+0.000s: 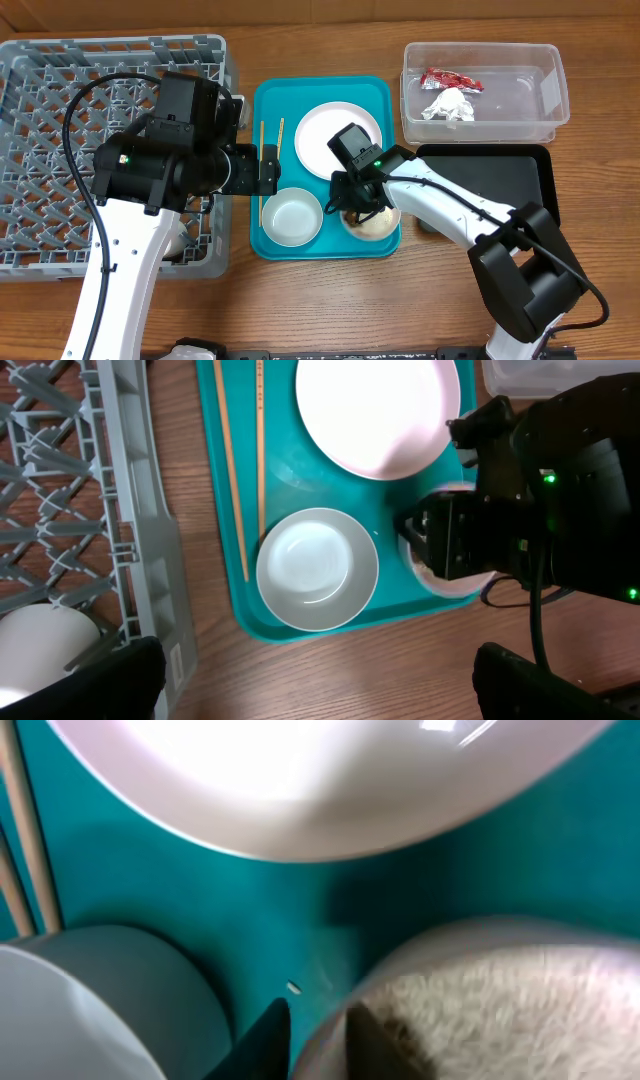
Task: Sort waste into correct bins and load items into the dishwasher
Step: 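Grasp the rim of the pink rice bowl with the right gripper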
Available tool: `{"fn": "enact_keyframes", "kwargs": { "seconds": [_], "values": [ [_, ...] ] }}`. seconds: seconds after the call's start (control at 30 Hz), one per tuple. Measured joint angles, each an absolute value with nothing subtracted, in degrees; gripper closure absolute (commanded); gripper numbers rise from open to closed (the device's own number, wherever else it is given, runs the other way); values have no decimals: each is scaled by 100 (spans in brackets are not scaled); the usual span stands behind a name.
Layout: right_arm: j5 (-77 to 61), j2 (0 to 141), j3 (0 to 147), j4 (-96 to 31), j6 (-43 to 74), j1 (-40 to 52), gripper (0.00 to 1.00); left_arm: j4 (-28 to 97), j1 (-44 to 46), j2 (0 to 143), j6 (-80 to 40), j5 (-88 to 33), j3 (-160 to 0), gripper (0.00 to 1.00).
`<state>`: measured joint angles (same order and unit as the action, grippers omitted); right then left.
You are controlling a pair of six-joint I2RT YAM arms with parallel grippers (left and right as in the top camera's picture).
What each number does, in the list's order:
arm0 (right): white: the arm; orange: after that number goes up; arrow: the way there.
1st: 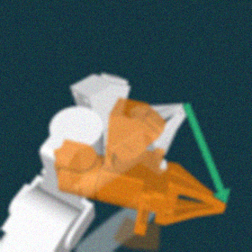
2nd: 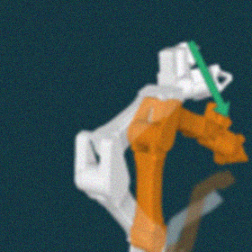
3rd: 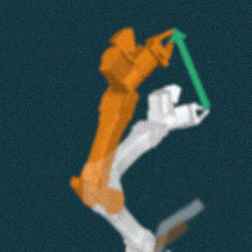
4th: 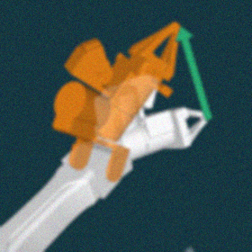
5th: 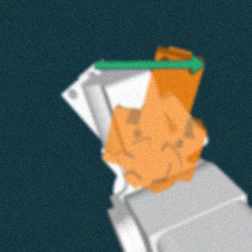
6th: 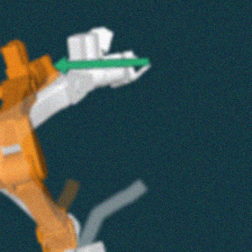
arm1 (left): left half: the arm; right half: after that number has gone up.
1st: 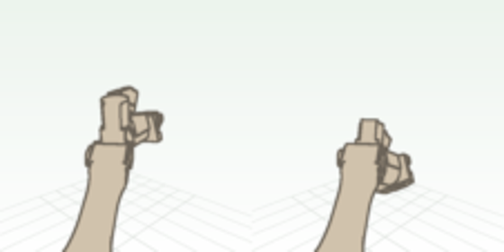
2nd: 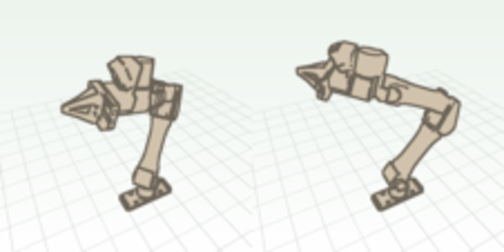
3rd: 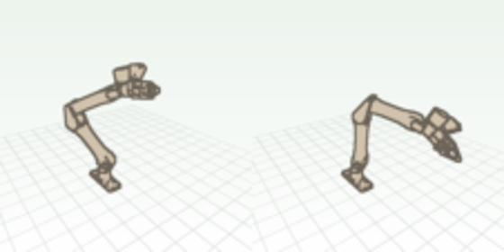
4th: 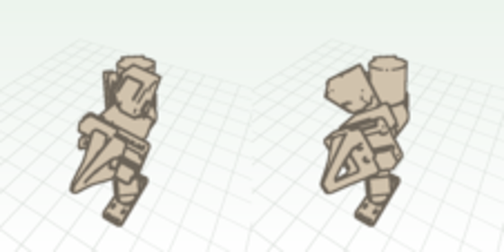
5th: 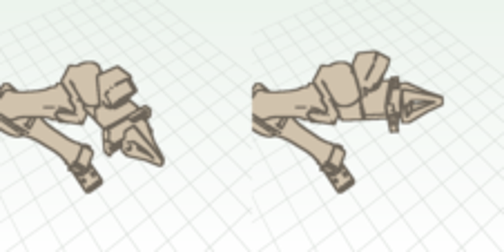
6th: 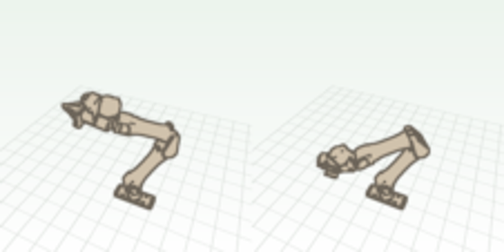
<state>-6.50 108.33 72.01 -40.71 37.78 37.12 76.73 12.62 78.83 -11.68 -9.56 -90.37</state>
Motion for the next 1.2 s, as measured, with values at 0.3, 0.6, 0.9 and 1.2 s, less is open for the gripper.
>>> {"fn": "enact_keyframes", "kwargs": {
  "seconds": [0.3, 0.6, 0.9, 1.2],
  "values": [
    [-572, 10833, 7264, -4036, 3782, 3607, 96, 7690, 1262, 7883, -1168, -956, -9037, 0],
    [-552, 10822, 7382, -4399, 3787, 3382, 96, 7690, 1262, 7883, -1168, -956, -9037, 0],
    [-513, 10822, 7354, -4477, 3940, 3376, 79, 7693, 1262, 7883, -1168, -954, -9037, 0],
    [-399, 10916, 7349, -4407, 4117, 3638, 83, 7719, 1262, 7883, -1168, -954, -9037, 0]
  ]
}}
